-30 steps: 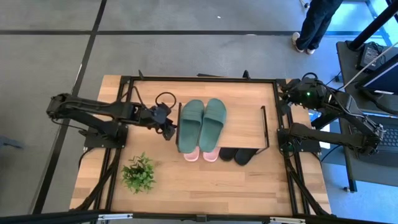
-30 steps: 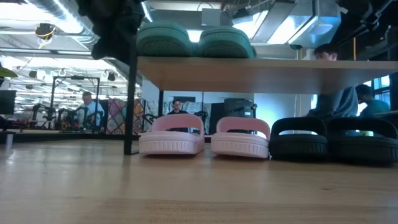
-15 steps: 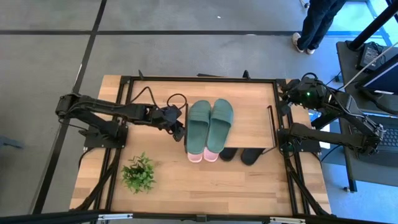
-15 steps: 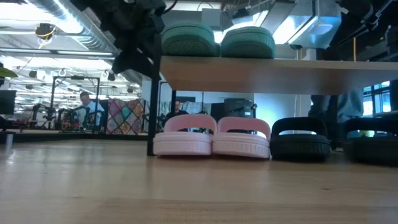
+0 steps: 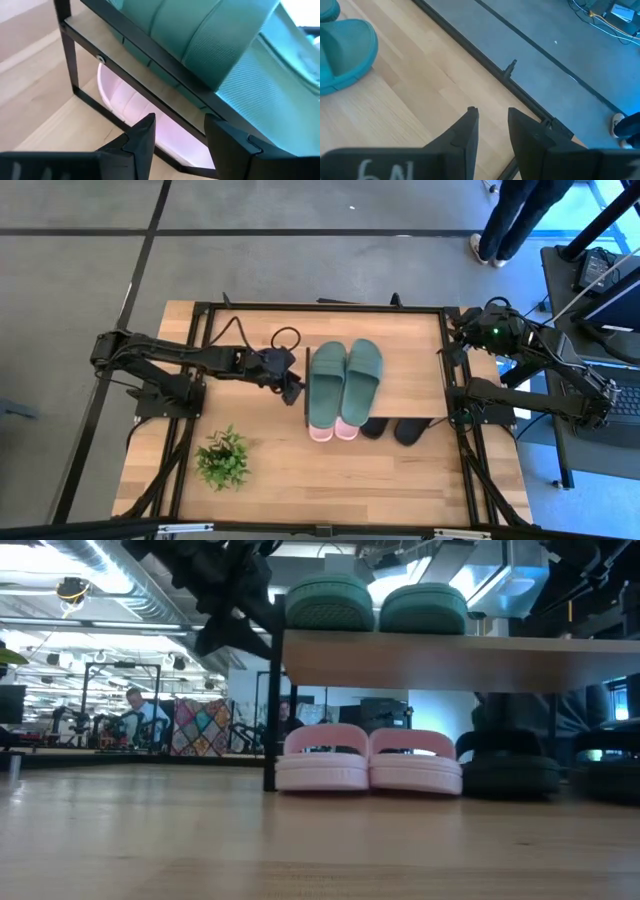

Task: Pick and place slides into the shelf
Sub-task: Move the shelf to the right side of the table, then return to Home Position

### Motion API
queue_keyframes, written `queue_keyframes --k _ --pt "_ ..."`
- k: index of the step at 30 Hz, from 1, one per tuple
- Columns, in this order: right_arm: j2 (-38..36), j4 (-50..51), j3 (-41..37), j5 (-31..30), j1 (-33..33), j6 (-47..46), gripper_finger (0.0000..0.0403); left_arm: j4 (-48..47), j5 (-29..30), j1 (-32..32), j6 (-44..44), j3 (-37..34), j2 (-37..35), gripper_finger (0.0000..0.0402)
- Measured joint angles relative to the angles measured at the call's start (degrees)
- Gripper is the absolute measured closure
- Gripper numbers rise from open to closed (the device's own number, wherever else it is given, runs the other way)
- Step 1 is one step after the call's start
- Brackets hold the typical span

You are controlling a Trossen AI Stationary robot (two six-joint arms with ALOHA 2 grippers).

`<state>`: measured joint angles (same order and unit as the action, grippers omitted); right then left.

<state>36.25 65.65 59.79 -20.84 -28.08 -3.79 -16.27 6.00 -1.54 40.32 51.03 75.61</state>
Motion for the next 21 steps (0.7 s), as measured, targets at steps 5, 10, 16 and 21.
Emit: queue_keyframes --k 5,10,16,21 --pt "0.00 0.00 0.00 0.00 0.00 -0.17 0.0295 1.64 0.42 0.00 -0.17 0.02 -0.02 0.0240" --pt "0.00 0.00 0.00 0.00 0.00 -0.39 0.0295 -0.95 0.13 0.00 -1.86 0.04 -0.60 0.0240" --pt "-0.02 -0.23 0.00 0.07 0.00 -5.19 0.0295 -7.43 0.08 0.57 -2.34 0.09 -3.49 0.0240" --pt "-0.02 -0.28 0.00 0.09 0.02 -6.45 0.0295 -13.98 1.01 0.59 -1.88 0.09 -11.11 0.0240"
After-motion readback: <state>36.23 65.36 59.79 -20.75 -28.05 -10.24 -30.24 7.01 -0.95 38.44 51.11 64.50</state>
